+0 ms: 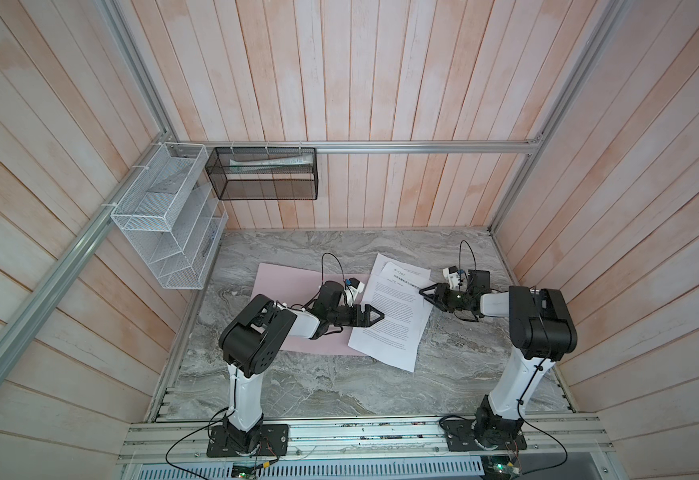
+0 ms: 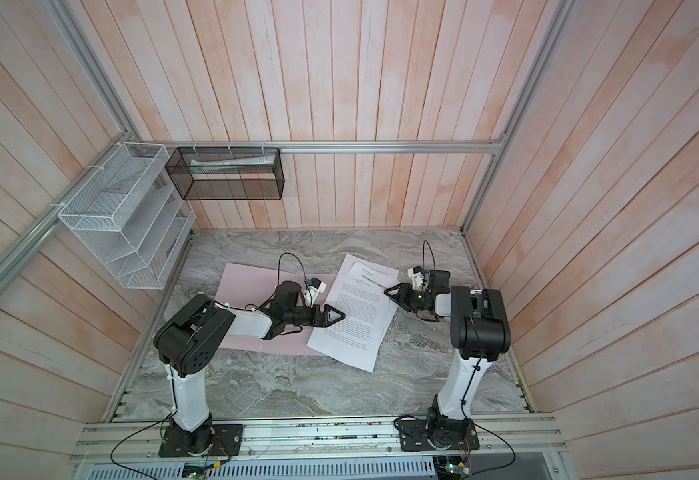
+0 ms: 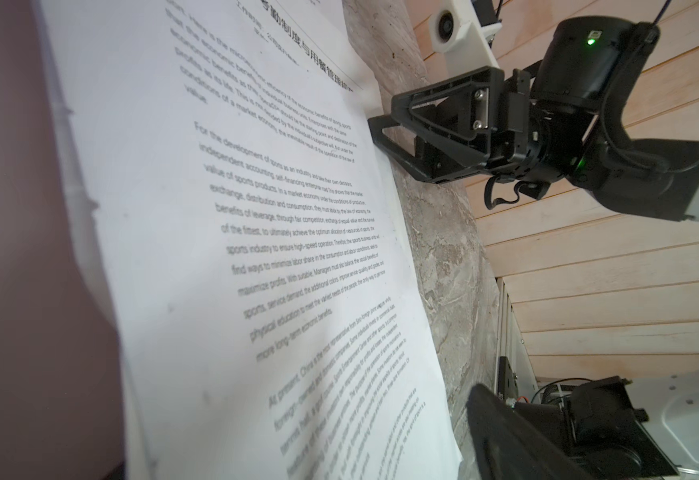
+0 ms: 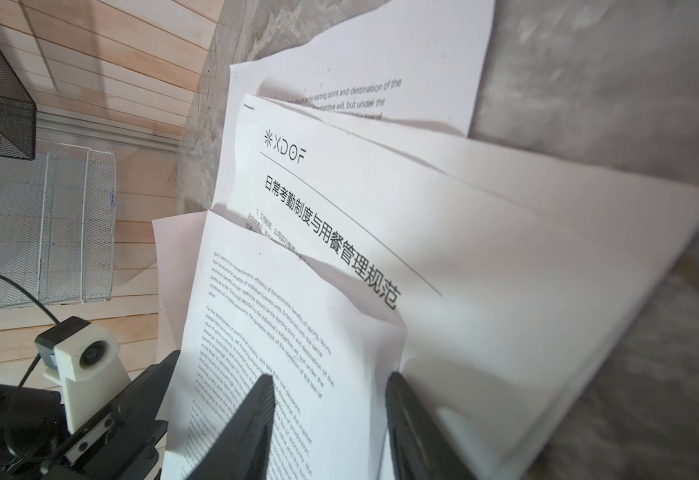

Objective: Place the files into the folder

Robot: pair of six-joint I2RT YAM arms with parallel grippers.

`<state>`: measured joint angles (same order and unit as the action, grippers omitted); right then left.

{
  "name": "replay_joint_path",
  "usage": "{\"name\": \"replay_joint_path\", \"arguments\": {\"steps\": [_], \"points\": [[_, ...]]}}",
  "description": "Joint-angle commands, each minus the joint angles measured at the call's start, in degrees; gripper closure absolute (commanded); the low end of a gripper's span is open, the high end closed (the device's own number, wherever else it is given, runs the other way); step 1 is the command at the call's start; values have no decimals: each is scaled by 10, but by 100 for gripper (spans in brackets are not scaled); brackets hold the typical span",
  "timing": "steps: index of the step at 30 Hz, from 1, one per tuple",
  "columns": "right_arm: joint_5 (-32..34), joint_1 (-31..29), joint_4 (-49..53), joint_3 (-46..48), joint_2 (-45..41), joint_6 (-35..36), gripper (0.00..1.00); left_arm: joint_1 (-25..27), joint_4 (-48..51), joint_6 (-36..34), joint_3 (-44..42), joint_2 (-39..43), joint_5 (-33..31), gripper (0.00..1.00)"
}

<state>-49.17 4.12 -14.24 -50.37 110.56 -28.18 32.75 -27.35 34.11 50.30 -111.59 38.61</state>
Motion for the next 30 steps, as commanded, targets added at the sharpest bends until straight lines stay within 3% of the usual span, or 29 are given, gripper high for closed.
{"name": "replay_joint_path", "arguments": {"steps": [1,11,20,25,30], "points": [[38,1,51,2,13,16,53,-6,73,-7,-32,16,-8,5],[40,1,58,-10,15,14,54,-3,43,24,-94,61,35,25],[41,-3,60,-15,16,12,55,16,30,50,-158,113,45,34],[42,-5,59,-15,17,11,56,30,8,63,-175,107,42,37],[37,-9,55,-12,18,8,57,33,-12,74,-169,84,37,49]]}}
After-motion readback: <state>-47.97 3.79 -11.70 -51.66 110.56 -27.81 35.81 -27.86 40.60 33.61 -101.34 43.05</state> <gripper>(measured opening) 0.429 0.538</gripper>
